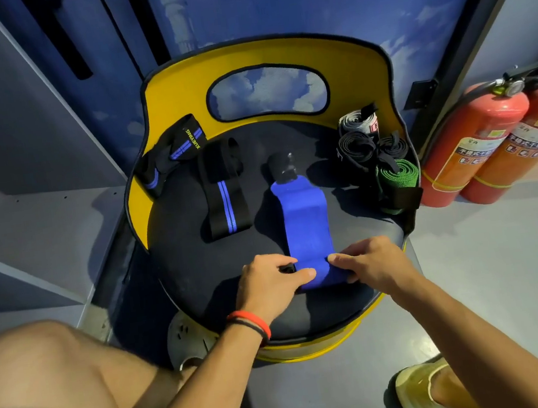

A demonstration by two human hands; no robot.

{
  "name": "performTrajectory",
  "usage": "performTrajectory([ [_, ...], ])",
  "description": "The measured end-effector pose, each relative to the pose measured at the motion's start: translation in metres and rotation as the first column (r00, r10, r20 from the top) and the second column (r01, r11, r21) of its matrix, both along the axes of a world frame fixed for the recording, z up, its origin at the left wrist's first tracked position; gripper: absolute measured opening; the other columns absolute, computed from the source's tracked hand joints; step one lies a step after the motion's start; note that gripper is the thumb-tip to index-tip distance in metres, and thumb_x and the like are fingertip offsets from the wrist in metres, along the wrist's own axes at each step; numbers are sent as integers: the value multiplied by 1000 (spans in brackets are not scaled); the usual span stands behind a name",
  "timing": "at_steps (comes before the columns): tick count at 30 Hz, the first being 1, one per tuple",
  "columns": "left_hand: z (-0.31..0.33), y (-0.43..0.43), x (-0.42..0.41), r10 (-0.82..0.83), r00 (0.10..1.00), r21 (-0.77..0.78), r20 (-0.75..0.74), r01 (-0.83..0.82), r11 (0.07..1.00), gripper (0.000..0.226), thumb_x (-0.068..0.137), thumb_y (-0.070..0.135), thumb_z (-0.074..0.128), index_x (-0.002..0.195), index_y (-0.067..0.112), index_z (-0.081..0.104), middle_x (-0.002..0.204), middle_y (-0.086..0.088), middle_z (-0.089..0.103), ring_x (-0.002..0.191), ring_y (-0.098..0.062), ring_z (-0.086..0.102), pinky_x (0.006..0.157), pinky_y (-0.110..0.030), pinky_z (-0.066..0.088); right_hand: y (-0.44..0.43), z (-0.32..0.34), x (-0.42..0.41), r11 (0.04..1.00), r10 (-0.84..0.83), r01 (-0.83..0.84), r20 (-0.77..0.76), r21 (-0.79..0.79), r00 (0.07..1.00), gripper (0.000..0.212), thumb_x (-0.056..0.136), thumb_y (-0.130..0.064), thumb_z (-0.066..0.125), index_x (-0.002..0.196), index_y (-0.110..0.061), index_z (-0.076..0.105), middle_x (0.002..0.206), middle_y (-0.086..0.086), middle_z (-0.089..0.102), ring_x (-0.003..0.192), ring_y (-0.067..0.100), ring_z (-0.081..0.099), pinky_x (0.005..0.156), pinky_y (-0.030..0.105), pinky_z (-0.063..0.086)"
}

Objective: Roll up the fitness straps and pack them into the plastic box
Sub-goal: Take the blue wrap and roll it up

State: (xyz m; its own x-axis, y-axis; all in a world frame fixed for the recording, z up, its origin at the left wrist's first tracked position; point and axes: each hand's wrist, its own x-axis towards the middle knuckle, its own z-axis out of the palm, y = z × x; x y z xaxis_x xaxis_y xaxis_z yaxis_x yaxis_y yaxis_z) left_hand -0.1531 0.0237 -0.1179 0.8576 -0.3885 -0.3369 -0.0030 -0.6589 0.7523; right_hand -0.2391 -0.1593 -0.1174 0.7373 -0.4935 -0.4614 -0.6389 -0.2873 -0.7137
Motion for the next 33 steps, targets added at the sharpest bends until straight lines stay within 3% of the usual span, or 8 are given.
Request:
performTrajectory([
  [3,-6,4,-13,1,999,11,-43,-1,1000,34,77,45,82,80,12,74,75,-6,71,70,-22,62,76,-43,58,1,2,-7,999,26,-25,-51,29,998,33,88,-51,73,89,-18,78,57,0,71,70,17,72,57,22,45],
  [7,-11,8,-20,25,994,-8,-104,-26,1000,38,82,47,76,81,9,77,75,-10,73,80,-31,71,75,-48,59,6,1,-12,996,91,-92,-123,-4,988,44,92,-56,64,75,-17,72,56,-1,71,62,10,68,62,24,48],
  [10,-8,3,-20,84,985,0,-148,-85,996,40,87,45,73,80,6,76,76,-12,74,78,-29,73,75,-40,60,11,-6,-12,966,132,-150,-95,-209,987,56,92,-65,57,71,-15,70,61,0,72,68,16,69,68,34,56],
  [16,-4,-6,-13,131,982,53,-137,-125,991,46,89,49,70,78,4,71,69,-6,72,61,-16,72,70,-35,60,19,-23,-22,877,259,-48,386,-478,885,20,92,-43,70,86,-26,62,84,-8,60,75,10,55,63,26,47],
  [20,-7,-3,-9,180,974,23,-136,-179,984,44,86,48,75,85,5,66,71,-7,73,56,-12,72,65,-32,60,10,-32,-32,732,484,-188,306,-655,820,34,88,-48,74,110,-23,67,99,-7,63,83,13,59,74,28,54],
  [25,-7,-2,-11,149,986,44,-75,-146,988,49,87,49,73,64,13,48,58,-6,61,57,-13,71,57,-28,51,5,-35,-34,557,575,-258,142,-790,806,59,72,-51,86,119,-22,64,111,-5,68,98,20,64,99,40,46],
  [30,-16,-7,-16,150,970,-110,189,-131,985,27,89,36,74,79,16,60,72,3,64,71,-15,63,59,-23,50,2,-23,-27,723,520,-332,161,-606,839,64,83,-56,76,134,-19,64,112,-3,68,98,17,60,86,33,51],
  [33,-13,-3,-15,140,977,-206,160,-106,973,9,92,30,72,91,21,71,87,10,71,84,-6,67,65,-10,50,3,-19,-24,832,432,-312,185,-458,883,74,81,-64,68,137,-16,63,111,0,68,99,17,60,84,31,51],
])
